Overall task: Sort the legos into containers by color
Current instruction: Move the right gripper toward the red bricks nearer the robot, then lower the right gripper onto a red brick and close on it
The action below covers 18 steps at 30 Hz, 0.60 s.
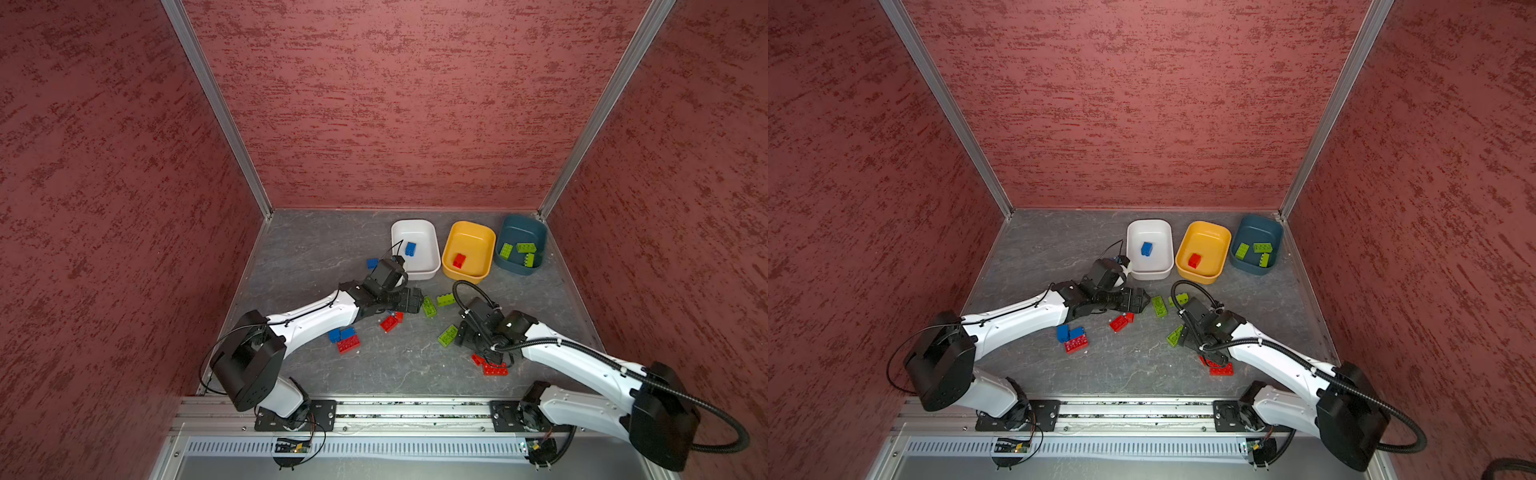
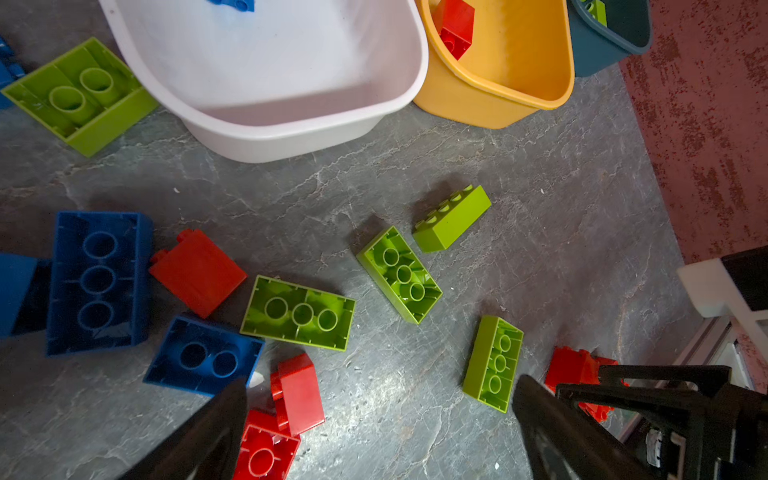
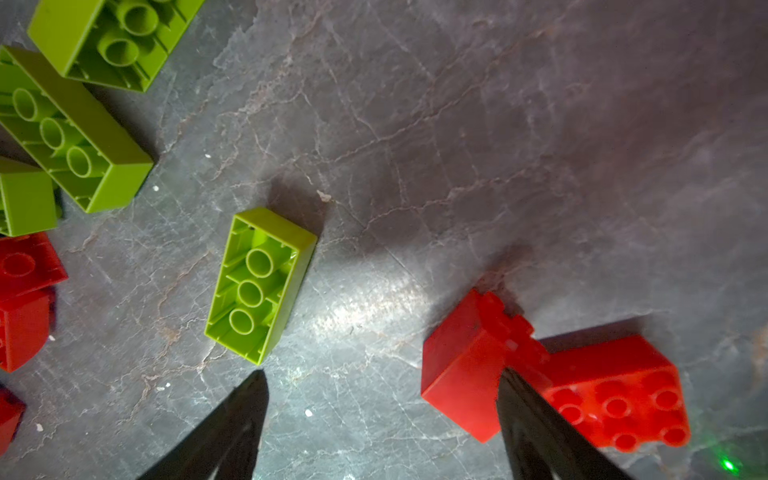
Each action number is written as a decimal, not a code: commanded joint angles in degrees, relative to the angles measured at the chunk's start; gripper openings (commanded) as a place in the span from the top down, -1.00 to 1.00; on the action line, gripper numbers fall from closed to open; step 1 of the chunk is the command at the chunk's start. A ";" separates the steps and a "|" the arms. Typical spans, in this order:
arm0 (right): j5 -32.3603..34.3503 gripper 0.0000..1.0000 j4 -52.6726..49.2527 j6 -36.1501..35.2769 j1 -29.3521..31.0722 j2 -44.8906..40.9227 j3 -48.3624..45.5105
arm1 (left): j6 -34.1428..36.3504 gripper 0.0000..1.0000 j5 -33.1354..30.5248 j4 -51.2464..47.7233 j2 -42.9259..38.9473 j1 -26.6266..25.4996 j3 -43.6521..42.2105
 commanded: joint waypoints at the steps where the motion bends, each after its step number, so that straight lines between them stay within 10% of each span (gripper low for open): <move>1: 4.48 -0.71 -3.22 4.58 0.81 -0.56 -0.59 | 1.19 -0.99 0.17 0.60 0.90 -0.14 0.72; 18: 4.04 -0.22 7.53 3.99 1.01 -0.13 -6.91 | 1.63 -0.99 -0.41 0.15 1.52 -0.84 1.56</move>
